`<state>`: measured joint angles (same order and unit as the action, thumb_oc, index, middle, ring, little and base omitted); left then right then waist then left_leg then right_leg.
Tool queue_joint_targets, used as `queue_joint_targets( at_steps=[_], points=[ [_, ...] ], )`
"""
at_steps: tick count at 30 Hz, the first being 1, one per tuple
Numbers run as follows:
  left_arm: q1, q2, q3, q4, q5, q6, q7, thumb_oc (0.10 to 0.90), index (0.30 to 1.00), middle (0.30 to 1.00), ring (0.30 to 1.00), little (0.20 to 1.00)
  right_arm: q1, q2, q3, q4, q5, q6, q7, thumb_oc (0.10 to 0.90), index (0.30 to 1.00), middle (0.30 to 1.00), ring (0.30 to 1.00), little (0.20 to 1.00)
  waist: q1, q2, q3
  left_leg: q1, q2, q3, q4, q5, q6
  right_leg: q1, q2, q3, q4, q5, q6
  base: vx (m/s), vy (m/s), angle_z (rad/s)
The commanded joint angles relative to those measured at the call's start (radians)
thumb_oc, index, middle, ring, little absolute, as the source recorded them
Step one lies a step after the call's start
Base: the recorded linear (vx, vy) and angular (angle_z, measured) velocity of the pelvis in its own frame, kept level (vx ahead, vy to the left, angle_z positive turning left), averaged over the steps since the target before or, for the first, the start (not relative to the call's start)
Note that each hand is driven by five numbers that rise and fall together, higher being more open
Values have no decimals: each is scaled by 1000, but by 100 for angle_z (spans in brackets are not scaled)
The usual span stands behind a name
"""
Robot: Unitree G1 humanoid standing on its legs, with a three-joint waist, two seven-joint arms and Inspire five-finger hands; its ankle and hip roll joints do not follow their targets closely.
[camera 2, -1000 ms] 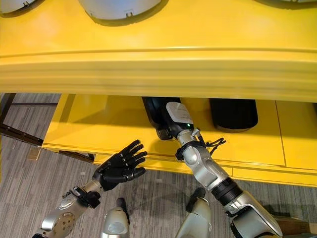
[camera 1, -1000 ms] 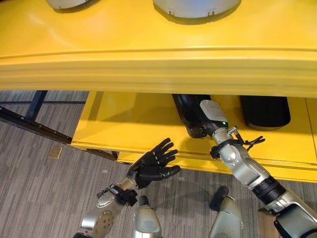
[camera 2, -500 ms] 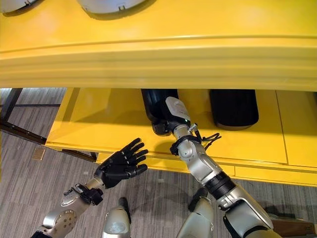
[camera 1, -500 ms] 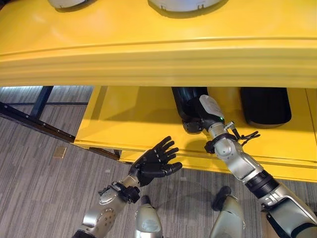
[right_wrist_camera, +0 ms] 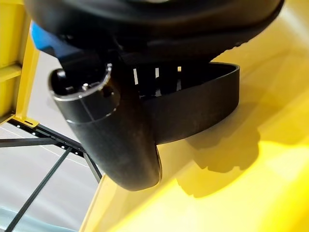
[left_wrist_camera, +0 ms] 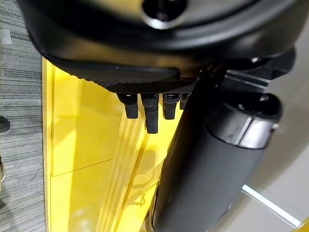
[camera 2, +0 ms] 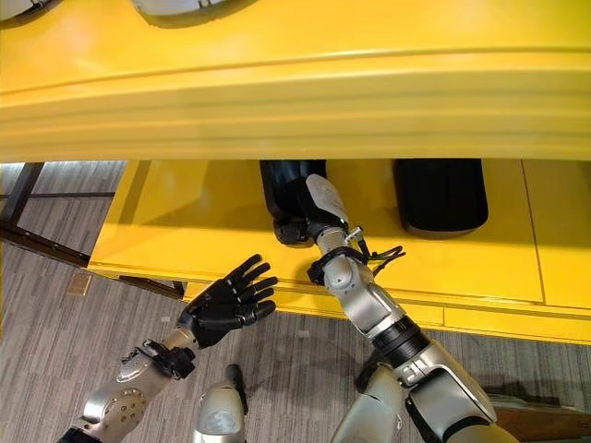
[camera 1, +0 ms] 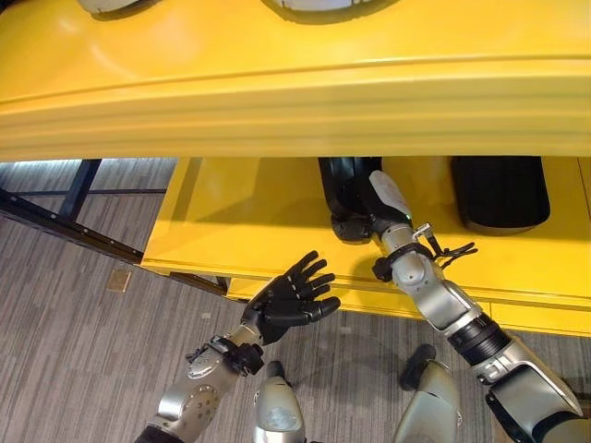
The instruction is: Move parts from the plastic box to the shelf.
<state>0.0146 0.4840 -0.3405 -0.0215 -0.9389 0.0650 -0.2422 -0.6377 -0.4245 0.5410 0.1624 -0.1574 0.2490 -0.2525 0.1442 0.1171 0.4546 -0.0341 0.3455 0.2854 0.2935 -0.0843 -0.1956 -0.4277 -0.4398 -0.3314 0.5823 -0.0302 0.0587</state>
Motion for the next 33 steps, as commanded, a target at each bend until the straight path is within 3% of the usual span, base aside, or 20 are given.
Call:
queue_joint_targets(
  at_steps=[1,21,29,30,31,32,33],
  points=[
    [-21,-29,-21,-166,-38,-50,-2,900,1000,1000,1000,1000,-113,91,-4,-98,59,-41,-21,400,300,300,300,300,26,4,-17,-111,1,23,6,51,93,107,-61,7,60,-132,85,0,0,0],
    [-33,-44,-33,-163,-36,-75,14,900,1000,1000,1000,1000,-63,125,-12,-71,173,-14,-56,400,300,300,300,300,13,7,-2,-119,0,33,13,50,96,103,-54,11,55,-132,81,-1,1,0],
    [-32,-43,-26,-169,-33,-71,15,900,1000,1000,1000,1000,-52,123,-7,-75,130,-2,-16,400,300,300,300,300,13,3,1,-125,3,33,18,49,96,100,-51,10,57,-132,79,0,0,0],
    [-33,-43,-25,-169,-31,-69,16,900,1000,1000,1000,1000,-52,121,-3,-77,126,15,-6,471,399,399,399,399,13,2,1,-125,3,33,17,49,97,101,-50,10,56,-132,79,0,0,0],
    [-34,-43,-25,-168,-30,-68,16,900,1000,1000,1000,1000,-50,120,0,-78,126,23,-6,631,624,624,624,624,13,2,1,-124,3,32,17,49,97,102,-49,9,55,-132,78,0,0,0],
    [-32,-41,-24,-168,-29,-71,14,900,1000,1000,1000,1000,-50,115,2,-81,125,47,-1,900,1000,1000,1000,1000,13,-1,2,-124,3,32,16,49,97,104,-48,8,53,-132,78,0,0,0],
    [-31,-40,-24,-168,-28,-71,13,900,1000,1000,1000,1000,-50,114,2,-82,125,52,0,900,1000,1000,1000,1000,13,-1,2,-124,3,32,16,49,97,104,-47,8,53,-132,78,0,0,0]
  ],
)
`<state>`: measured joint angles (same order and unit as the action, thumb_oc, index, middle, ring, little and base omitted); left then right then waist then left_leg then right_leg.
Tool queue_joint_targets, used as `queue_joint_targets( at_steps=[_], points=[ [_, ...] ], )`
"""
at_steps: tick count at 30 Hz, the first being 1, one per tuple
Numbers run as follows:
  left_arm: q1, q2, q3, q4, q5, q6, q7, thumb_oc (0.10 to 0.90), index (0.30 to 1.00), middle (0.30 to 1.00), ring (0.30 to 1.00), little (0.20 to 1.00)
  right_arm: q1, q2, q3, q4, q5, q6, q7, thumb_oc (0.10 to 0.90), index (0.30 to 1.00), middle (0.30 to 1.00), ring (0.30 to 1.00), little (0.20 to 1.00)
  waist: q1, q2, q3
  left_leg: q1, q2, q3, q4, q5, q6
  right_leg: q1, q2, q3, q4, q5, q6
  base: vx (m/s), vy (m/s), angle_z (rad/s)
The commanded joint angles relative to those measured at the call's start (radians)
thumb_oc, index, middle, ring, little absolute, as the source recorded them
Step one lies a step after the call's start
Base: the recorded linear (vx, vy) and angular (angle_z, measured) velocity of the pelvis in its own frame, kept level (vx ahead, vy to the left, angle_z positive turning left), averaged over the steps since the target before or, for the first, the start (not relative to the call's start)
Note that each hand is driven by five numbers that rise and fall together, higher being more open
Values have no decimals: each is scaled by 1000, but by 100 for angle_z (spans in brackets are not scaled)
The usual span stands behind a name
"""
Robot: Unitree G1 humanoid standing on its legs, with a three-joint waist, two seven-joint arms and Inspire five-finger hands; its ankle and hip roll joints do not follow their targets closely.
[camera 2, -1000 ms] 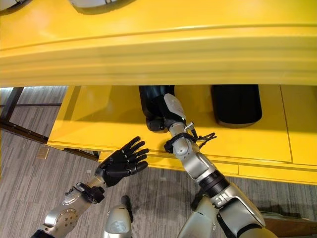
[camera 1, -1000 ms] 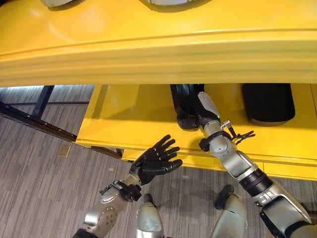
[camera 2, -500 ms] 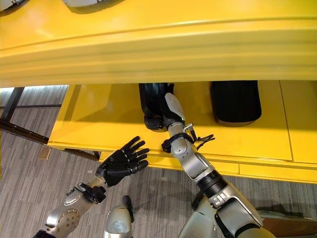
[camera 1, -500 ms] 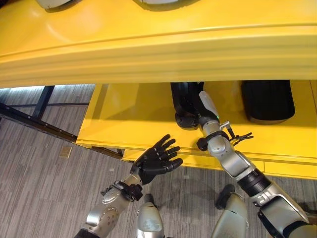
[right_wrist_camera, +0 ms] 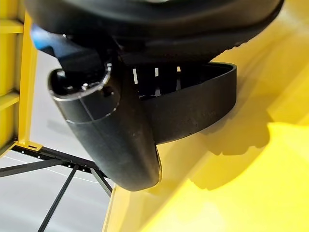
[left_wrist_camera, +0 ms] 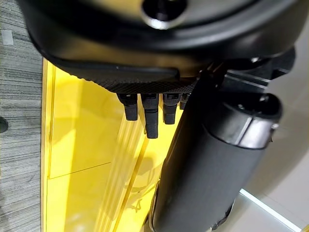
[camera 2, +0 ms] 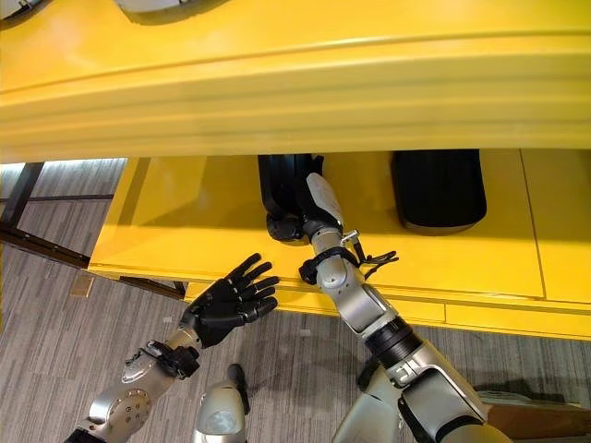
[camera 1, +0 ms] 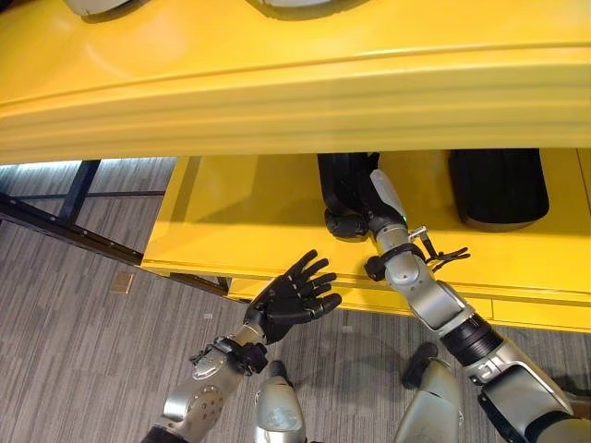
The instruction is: Move parts from the plastic box to the shelf.
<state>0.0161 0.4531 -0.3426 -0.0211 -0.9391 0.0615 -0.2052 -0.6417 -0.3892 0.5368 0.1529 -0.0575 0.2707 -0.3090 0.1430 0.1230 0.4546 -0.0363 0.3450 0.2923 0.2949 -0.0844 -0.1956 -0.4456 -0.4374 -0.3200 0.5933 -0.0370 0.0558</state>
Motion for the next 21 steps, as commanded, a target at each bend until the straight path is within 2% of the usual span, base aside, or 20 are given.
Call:
queue_joint_targets(
  at_steps=[1,21],
  points=[
    [-33,-9,-20,-167,-27,-68,-27,900,1000,1000,1000,1000,-45,78,9,-71,29,39,53,900,1000,1000,1000,1000,14,-8,2,-122,4,25,15,49,97,122,-49,-4,42,-125,81,0,0,0],
    [-41,-10,-6,-177,-17,-70,-17,900,1000,1000,1000,1000,4,40,0,-167,66,32,98,900,1000,1000,1000,1000,1,-27,4,-123,16,30,21,48,94,132,-23,2,27,-123,79,0,-3,-1]
  ],
)
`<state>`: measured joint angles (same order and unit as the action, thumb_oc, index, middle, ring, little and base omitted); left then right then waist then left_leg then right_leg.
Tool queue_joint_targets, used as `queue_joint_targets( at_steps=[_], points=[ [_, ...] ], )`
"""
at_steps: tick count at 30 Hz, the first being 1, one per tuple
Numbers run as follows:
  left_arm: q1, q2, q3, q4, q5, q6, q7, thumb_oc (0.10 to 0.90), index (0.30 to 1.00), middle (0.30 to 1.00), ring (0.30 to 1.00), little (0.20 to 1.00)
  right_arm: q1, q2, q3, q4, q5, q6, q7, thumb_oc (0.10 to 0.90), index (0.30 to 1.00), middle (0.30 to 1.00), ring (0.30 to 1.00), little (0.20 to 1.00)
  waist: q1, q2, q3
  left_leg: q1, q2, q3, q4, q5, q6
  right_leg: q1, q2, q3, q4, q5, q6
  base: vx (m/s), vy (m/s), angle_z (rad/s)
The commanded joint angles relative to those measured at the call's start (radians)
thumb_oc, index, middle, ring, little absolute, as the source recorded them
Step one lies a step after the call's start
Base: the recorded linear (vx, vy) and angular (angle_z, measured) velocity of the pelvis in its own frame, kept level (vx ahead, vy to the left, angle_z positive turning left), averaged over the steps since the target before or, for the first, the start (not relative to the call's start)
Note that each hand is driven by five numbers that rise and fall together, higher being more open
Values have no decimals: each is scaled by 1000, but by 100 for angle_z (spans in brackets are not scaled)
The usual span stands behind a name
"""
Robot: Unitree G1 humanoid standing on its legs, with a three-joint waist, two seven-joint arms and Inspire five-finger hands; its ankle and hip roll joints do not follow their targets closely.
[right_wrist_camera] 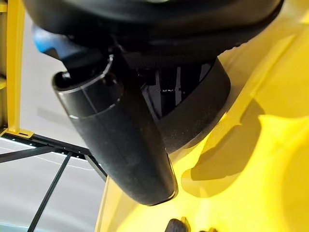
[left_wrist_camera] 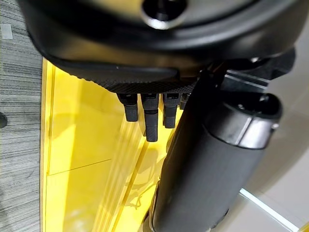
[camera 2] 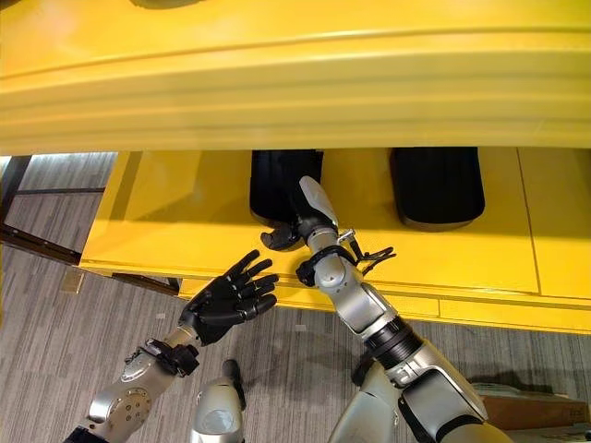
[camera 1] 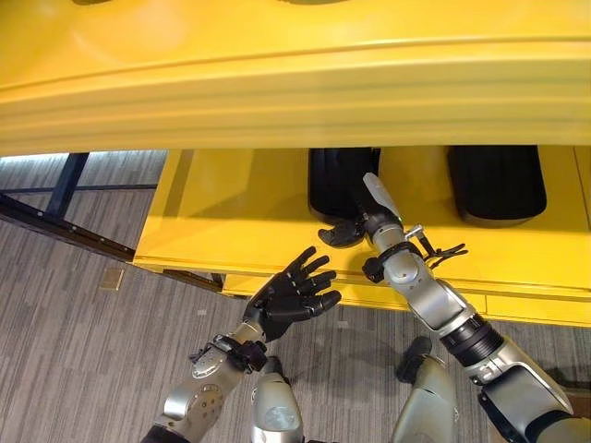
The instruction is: Move parts from the plastic box to the shelf.
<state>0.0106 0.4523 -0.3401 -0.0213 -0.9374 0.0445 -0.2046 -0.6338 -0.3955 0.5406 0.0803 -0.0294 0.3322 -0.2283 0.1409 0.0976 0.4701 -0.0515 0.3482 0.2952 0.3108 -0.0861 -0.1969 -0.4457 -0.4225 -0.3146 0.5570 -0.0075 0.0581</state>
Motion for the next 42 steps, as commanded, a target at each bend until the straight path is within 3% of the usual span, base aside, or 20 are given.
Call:
queue_joint_targets(
  at_steps=[1,8,18,24,33,42],
  points=[
    [-36,-10,-10,-176,-17,-54,-15,900,1000,1000,1000,1000,-1,47,-1,-100,41,-29,15,900,1000,1000,1000,1000,1,-3,-12,-108,15,28,8,49,96,132,-38,-2,65,-153,76,0,0,0],
    [-37,-11,-12,-174,-16,-54,-13,900,1000,1000,1000,1000,8,47,-1,-110,40,-55,-9,900,1000,1000,1000,1000,-2,-4,-15,-104,15,30,8,48,97,136,-31,3,60,-153,75,0,0,0],
    [-48,-6,-25,-166,-33,-69,5,900,1000,1000,1000,1000,-44,5,-7,-158,-382,-139,8,900,1000,1000,1000,1000,-4,0,-21,-103,13,26,10,43,99,137,-26,8,59,-153,77,0,0,0],
    [-49,10,-28,-164,-48,-62,-5,900,1000,1000,1000,1000,-112,-30,3,-189,-541,-127,55,900,1000,1000,1000,1000,6,-2,-30,-103,15,22,14,40,98,145,-27,2,55,-153,77,17,-6,0],
    [-51,28,-26,-162,-62,-47,-24,900,1000,1000,1000,1000,-185,-62,21,-180,-675,-140,115,900,1000,1000,1000,1000,22,-7,-35,-108,18,14,23,39,94,147,-32,-6,62,-156,78,0,0,0],
    [-59,33,-28,-159,-65,-37,-27,900,1000,1000,1000,1000,-208,-78,20,-179,-668,-125,89,900,1000,1000,1000,1000,24,-12,-40,-107,22,13,25,38,91,152,-30,-10,60,-156,78,4,-4,-1]
  ],
)
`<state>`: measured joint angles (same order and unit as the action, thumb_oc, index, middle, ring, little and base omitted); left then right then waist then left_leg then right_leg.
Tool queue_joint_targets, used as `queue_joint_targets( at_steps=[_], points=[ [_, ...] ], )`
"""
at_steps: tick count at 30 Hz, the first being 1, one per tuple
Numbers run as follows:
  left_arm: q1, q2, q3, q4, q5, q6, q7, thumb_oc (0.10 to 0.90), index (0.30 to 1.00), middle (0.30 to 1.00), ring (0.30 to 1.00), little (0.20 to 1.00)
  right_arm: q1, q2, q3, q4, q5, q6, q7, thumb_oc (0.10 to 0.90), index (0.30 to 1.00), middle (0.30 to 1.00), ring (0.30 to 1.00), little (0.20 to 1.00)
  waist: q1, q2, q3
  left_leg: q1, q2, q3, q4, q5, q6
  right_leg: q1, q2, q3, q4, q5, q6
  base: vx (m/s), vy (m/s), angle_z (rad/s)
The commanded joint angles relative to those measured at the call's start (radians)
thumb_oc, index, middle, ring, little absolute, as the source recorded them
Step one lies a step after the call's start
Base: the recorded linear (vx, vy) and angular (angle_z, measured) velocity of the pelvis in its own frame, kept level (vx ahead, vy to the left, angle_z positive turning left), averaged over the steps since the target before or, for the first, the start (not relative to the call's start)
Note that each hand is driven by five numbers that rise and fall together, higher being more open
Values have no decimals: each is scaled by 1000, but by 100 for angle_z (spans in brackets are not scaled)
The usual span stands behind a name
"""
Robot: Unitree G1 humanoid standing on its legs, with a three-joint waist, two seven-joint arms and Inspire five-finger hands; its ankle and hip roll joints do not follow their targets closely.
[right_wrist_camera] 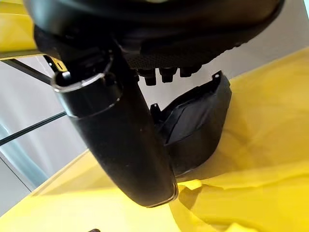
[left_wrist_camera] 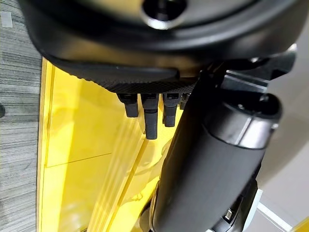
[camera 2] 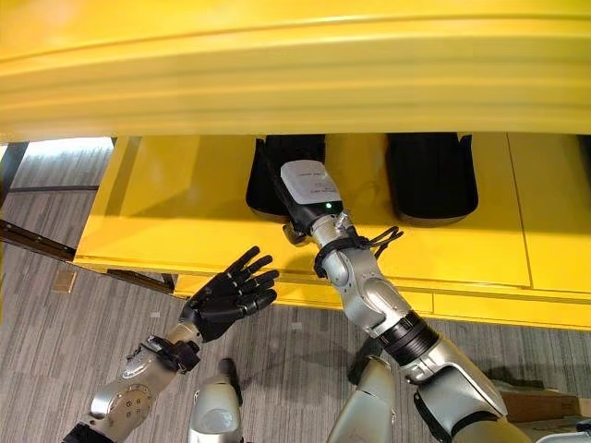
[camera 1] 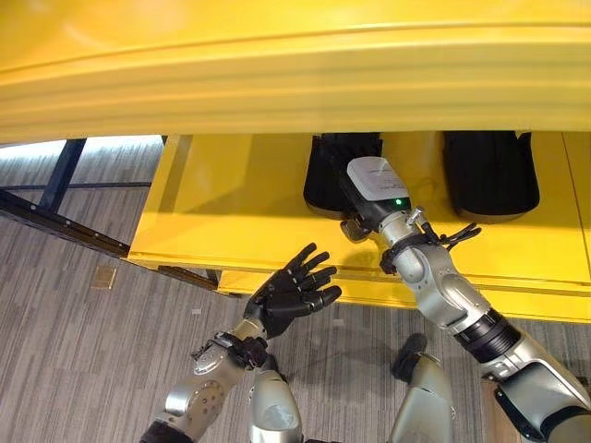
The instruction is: Move parts from the plastic box to the shelf.
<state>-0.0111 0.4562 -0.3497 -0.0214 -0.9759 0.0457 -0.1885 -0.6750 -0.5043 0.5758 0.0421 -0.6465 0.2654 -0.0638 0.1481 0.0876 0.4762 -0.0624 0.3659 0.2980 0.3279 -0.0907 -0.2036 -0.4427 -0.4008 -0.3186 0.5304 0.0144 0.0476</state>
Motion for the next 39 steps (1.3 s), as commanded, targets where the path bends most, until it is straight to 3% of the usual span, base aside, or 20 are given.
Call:
queue_joint_targets(
  at_steps=[1,9,17,39],
  points=[
    [-38,30,-19,-160,-28,-38,-42,900,1000,1000,1000,1000,-166,32,-16,-141,-57,-62,-82,900,1000,1000,1000,1000,16,-2,-46,-96,4,11,8,42,97,149,-51,-6,86,-178,89,0,0,0],
    [-49,20,-22,-164,-32,-27,-23,900,1000,1000,1000,1000,-160,41,-36,-167,-97,-97,-158,900,1000,1000,1000,1000,10,1,-47,-92,4,19,9,38,99,147,-49,-1,87,-180,88,0,0,0],
    [-56,21,-24,-180,-38,-20,-1,900,1000,1000,1000,1000,-157,39,-46,-208,-103,-114,-169,900,1000,1000,1000,1000,4,3,-45,-93,7,24,15,33,100,141,-51,3,92,-182,88,0,0,0],
    [-62,30,-21,-169,-44,-35,-24,900,1000,1000,1000,1000,-155,13,-13,-203,-145,-63,-106,900,1000,1000,1000,1000,4,-1,-45,-95,9,30,12,34,100,141,-53,-3,85,-179,90,0,0,0]
  ],
)
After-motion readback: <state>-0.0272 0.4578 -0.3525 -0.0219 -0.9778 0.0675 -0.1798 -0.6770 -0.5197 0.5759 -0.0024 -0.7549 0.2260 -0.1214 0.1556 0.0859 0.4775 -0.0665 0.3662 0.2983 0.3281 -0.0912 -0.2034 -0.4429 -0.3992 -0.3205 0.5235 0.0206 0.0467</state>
